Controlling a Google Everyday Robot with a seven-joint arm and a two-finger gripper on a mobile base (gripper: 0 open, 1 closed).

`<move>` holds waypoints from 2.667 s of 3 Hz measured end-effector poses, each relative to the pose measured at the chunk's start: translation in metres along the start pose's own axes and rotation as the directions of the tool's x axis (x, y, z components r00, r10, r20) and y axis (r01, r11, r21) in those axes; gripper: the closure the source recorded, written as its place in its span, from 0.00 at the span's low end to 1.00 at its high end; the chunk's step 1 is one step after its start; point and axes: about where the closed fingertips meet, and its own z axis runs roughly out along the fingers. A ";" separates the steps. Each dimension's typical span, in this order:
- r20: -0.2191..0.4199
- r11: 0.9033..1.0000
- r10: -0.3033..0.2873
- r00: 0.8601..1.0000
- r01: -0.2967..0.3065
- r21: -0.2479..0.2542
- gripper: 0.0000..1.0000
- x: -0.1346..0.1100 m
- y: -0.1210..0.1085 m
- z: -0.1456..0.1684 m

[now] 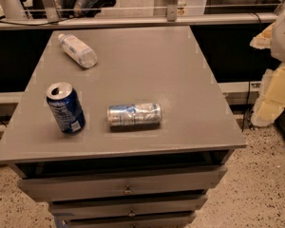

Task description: Place redbull can upright

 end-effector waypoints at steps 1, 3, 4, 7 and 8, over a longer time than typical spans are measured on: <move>0.000 1.000 0.000 1.000 0.000 0.000 0.00 0.000 0.000 0.000; 0.065 0.999 -0.041 0.997 0.042 -0.008 0.00 -0.039 0.012 0.006; 0.117 0.996 -0.074 0.990 0.079 -0.037 0.00 -0.100 0.034 0.028; 0.154 0.983 -0.137 0.979 0.154 -0.102 0.00 -0.233 0.065 0.125; 0.154 0.979 -0.156 0.976 0.174 -0.109 0.00 -0.246 0.065 0.151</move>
Offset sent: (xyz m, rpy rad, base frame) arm 0.0014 0.0001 0.0000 0.0418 0.0097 0.0158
